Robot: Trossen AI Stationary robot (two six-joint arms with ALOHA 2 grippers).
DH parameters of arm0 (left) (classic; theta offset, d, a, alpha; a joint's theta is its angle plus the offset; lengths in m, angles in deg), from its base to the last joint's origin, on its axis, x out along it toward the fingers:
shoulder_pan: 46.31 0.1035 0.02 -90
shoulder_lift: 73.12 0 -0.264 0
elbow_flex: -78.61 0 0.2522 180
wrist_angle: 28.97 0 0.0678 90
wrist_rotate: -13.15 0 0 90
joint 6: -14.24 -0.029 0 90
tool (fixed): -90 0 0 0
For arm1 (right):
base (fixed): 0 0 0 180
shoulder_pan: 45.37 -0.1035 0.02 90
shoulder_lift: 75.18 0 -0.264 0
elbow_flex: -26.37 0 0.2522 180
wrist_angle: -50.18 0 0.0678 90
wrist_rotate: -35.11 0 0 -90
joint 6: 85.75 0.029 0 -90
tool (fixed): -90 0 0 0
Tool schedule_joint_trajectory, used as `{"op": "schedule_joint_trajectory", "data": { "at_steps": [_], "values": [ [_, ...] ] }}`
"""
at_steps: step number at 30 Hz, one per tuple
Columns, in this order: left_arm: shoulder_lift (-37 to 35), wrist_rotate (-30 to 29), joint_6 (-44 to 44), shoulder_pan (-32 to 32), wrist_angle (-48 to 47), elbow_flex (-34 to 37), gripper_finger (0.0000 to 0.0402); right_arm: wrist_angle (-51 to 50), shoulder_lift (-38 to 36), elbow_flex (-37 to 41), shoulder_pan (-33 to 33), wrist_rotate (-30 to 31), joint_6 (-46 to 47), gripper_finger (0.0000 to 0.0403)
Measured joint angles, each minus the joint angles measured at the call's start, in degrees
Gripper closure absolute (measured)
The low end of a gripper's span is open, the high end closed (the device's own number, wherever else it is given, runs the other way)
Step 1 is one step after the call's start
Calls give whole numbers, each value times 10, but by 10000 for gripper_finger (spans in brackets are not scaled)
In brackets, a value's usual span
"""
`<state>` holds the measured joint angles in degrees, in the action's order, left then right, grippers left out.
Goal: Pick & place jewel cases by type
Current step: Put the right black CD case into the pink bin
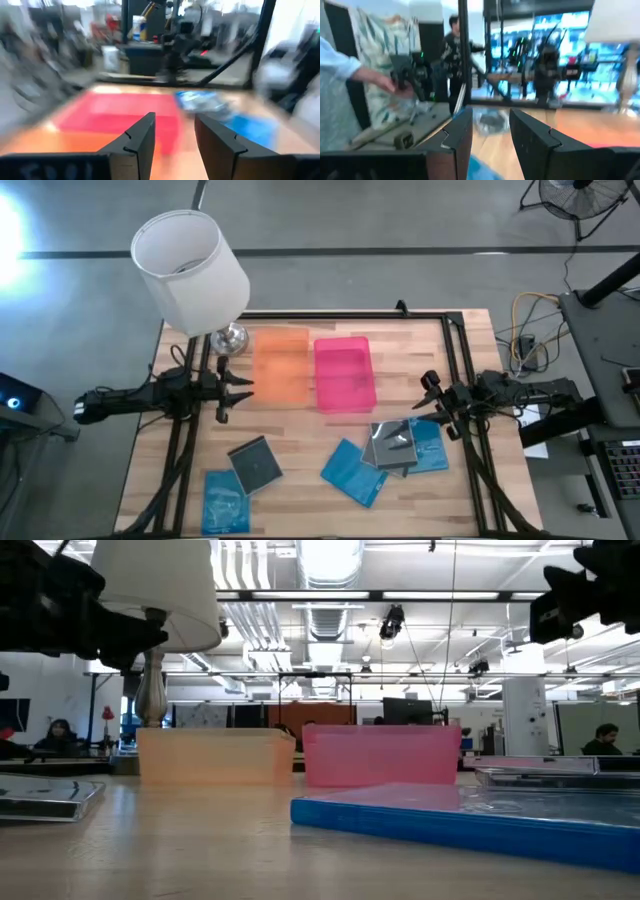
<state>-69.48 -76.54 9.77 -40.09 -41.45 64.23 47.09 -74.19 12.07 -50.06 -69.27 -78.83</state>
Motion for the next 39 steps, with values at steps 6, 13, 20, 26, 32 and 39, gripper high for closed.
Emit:
{"op": "schedule_joint_trajectory", "data": {
  "at_steps": [6, 13, 20, 26, 32, 39],
  "values": [
    [0, -147, -64, 1, 13, -1, 280, 85, -1, 0, 0, 133, 25, 280],
    [0, -218, -60, 1, 16, -2, 280, 85, 1, 0, 0, 310, 234, 280],
    [-2, -178, 271, 0, 131, -2, 280, 28, 34, 0, 0, 489, 687, 280],
    [-2, -179, 573, 0, 221, -5, 280, 34, 49, 0, 1, 618, 723, 280],
    [-1, -189, 621, 0, 243, -5, 280, 53, 47, 0, 1, 631, 727, 280],
    [0, -176, 718, -1, 243, -4, 280, 108, 48, 0, 1, 594, 718, 280]
  ]
}}
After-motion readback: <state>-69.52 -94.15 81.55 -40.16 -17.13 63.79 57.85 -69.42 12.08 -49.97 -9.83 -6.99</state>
